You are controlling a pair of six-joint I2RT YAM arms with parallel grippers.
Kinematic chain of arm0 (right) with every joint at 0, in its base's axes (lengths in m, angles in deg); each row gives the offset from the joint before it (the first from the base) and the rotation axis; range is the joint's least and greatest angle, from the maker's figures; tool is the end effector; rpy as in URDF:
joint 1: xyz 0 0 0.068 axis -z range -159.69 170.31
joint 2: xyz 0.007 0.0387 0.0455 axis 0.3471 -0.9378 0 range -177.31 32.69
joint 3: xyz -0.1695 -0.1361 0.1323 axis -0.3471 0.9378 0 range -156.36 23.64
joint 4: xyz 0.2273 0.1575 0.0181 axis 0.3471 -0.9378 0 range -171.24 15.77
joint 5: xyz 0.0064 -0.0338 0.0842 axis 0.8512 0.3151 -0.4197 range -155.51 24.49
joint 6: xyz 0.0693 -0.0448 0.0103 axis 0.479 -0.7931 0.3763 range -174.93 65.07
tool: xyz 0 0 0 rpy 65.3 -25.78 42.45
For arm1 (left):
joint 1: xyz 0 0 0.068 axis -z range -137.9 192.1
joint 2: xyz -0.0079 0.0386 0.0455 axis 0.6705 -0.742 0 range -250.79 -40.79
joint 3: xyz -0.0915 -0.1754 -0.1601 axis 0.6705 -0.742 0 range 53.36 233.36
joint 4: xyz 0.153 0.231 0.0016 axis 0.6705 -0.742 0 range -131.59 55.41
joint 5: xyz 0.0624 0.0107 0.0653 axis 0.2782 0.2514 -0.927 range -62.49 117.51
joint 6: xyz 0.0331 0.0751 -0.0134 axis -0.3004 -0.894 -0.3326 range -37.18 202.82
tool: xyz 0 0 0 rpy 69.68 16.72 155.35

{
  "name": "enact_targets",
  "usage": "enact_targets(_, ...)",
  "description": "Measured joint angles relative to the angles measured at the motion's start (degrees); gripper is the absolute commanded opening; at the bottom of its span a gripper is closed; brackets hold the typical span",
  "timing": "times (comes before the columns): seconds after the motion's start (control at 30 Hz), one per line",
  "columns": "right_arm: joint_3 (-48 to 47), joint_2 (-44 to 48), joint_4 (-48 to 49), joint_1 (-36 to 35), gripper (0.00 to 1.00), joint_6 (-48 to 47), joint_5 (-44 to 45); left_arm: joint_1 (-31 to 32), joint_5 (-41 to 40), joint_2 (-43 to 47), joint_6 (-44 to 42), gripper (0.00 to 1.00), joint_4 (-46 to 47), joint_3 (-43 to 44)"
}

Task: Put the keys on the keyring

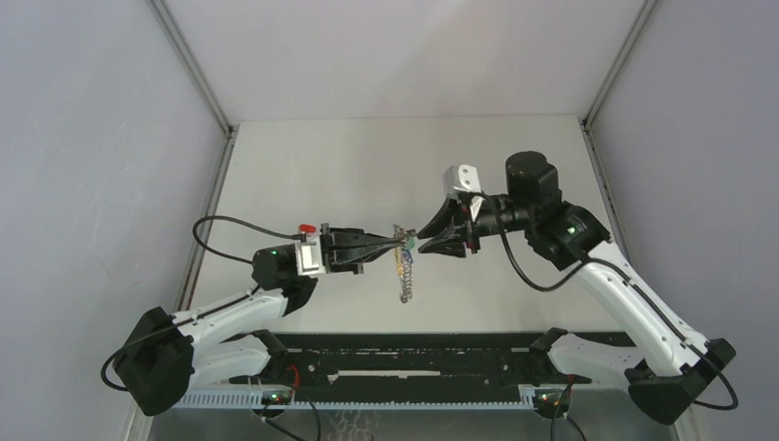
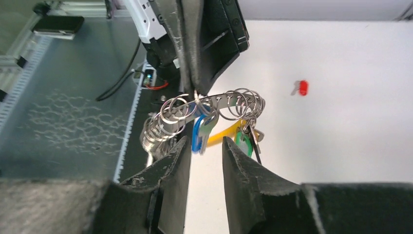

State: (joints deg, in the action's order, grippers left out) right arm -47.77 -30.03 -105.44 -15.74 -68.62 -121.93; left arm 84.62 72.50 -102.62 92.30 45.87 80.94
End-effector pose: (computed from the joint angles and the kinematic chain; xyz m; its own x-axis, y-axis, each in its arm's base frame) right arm 0.1769 0.2035 0.3864 -0.0766 -0.2176 -0.9730 -0.9941 -0.0588 0.0914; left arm 0.1430 -0.2008 0.3223 0.3868 -0.5126 -0.7666 0.9147 0.1077 0.3895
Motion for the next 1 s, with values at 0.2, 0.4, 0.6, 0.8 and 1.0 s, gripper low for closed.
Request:
enact_targets(0.2, 3.4, 6.9, 3.2, 0.4, 0.35, -5.0, 1.7, 0.0, -0.2, 0.0, 0.0, 0.0, 0.0, 0.0)
enact_targets(0.4, 6.3, 8.2, 9.9, -0.4, 0.35, -5.7, 2.9, 0.0, -0.3, 0.0, 0.0, 0.0, 0.0, 0.0)
enact_targets(0.6, 6.6, 5.7, 13.6, -2.1, 0.33, -7.0, 3.7, 0.0, -0.3, 0.0, 0.0, 0.0, 0.0, 0.0)
enact_targets(0.8, 6.6, 4.3, 15.6, -3.1, 0.29, -7.6, 3.5, 0.0, -0.2, 0.0, 0.0, 0.0, 0.0, 0.0)
enact_targets(1.0, 6.6, 3.6, 16.9, -3.9, 0.2, -8.1, 3.0, 0.0, -0.2, 0.0, 0.0, 0.0, 0.0, 0.0)
